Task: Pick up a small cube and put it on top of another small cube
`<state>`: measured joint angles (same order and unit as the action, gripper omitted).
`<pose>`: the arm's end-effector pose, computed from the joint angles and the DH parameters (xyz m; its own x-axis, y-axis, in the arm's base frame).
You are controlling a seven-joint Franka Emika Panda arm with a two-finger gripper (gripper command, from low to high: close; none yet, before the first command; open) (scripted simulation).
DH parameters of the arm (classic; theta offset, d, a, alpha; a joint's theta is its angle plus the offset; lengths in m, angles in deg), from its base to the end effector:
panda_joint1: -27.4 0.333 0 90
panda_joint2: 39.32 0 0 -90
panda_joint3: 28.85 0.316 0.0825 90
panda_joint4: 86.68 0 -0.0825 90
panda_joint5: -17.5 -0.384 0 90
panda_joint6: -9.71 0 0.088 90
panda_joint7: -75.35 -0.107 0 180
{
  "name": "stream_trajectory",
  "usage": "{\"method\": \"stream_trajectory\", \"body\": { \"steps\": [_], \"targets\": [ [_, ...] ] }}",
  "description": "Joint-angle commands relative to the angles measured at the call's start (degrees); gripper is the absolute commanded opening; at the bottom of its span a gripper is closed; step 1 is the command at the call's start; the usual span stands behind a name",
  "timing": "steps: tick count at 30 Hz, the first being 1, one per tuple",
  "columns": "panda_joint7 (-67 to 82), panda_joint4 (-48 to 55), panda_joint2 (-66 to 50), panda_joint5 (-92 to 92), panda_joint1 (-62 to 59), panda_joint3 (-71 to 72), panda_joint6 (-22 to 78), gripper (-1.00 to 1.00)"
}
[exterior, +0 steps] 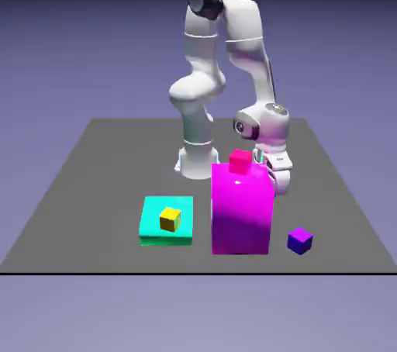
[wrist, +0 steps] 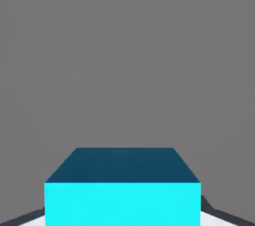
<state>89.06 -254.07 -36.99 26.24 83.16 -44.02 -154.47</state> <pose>0.2470 0.2248 0.1935 0.4580 0.8886 -0.0243 0.8889 -0.4576 0.0234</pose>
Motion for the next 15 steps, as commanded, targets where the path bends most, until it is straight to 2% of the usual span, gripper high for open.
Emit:
{"method": "stream_trajectory", "body": {
  "steps": [1, 11, 15],
  "targets": [
    [0.0, 0.0, 0.0, 0.0, 0.1, 0.0, 0.0, -1.00],
    [-5.7, 12.0, 13.9, -10.8, -12.3, 7.7, 24.1, -1.00],
    [-1.2, 16.6, 18.8, -10.4, -20.2, 10.3, 33.9, -1.00]
  ]
}}
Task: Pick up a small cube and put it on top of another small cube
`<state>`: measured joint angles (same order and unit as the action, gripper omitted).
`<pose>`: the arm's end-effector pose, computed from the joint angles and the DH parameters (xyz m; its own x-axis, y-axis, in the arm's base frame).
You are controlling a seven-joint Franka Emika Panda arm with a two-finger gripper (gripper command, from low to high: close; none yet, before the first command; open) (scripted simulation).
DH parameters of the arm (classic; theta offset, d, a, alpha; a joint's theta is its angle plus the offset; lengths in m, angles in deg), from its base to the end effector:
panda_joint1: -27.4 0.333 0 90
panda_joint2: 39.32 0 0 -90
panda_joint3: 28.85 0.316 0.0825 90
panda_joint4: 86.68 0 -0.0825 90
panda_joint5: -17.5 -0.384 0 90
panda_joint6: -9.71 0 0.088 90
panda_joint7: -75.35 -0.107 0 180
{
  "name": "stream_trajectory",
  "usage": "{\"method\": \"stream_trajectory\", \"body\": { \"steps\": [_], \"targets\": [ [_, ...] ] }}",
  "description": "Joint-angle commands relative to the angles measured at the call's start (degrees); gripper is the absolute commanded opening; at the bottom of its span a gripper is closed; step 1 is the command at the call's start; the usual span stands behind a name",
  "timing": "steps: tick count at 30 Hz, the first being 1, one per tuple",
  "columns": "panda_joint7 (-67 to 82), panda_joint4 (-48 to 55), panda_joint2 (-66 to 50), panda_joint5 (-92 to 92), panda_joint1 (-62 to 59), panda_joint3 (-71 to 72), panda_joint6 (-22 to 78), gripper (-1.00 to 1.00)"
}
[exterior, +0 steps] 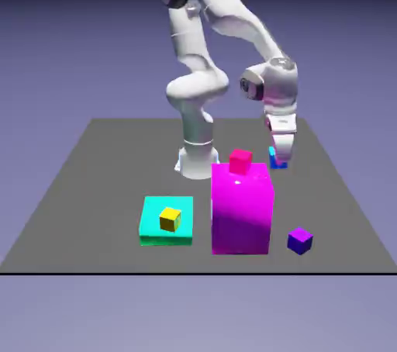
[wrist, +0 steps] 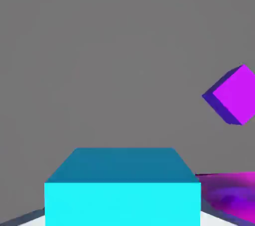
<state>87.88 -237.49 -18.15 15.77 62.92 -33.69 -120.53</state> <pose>0.3433 0.2059 0.3695 0.7385 0.6740 0.0199 0.6740 -0.7370 -0.0506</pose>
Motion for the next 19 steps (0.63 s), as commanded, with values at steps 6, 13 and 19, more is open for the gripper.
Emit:
{"method": "stream_trajectory", "body": {
  "steps": [6, 13, 19],
  "targets": [
    [7.9, 6.8, 7.2, 1.7, -12.5, 3.8, 14.6, -1.00],
    [12.0, 3.0, 5.4, 4.2, -16.0, 4.2, 9.7, -1.00],
    [12.1, 3.7, 5.8, 4.2, -16.0, 4.2, 10.7, 1.00]
  ]
}}
